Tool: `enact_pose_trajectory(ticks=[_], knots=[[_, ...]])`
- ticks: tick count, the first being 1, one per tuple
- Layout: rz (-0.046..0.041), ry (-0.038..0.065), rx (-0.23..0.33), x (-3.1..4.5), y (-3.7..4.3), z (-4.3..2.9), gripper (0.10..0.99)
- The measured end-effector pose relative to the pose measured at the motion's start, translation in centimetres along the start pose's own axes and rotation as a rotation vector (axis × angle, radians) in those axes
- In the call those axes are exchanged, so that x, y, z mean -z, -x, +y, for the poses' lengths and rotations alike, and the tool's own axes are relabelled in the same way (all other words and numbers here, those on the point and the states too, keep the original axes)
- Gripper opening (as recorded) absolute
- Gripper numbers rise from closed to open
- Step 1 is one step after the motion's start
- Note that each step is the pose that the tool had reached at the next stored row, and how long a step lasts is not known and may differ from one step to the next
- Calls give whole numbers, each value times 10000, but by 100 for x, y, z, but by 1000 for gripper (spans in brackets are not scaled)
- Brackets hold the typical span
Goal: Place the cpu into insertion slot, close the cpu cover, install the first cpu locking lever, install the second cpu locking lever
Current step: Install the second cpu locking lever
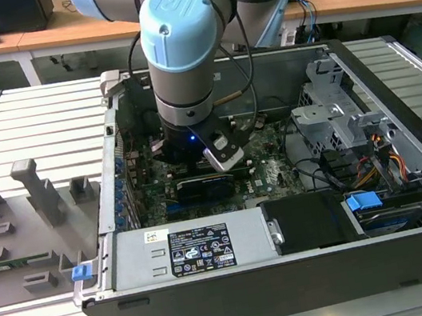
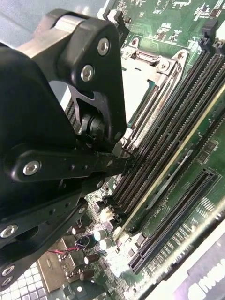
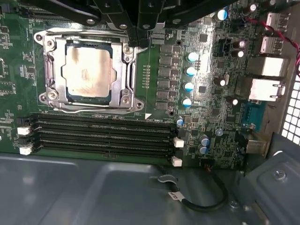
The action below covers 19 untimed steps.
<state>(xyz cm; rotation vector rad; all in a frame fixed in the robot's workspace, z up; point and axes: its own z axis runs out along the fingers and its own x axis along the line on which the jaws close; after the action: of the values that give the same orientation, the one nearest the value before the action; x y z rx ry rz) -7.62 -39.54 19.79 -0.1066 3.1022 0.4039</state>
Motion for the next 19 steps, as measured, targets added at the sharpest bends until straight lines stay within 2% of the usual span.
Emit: enact_pose_trajectory(ticks=[3, 7, 19], knots=[[-2, 23, 1, -21, -8, 31, 106], [0, 21, 1, -18, -21, 32, 106], [-1, 23, 1, 126, -24, 71, 106]])
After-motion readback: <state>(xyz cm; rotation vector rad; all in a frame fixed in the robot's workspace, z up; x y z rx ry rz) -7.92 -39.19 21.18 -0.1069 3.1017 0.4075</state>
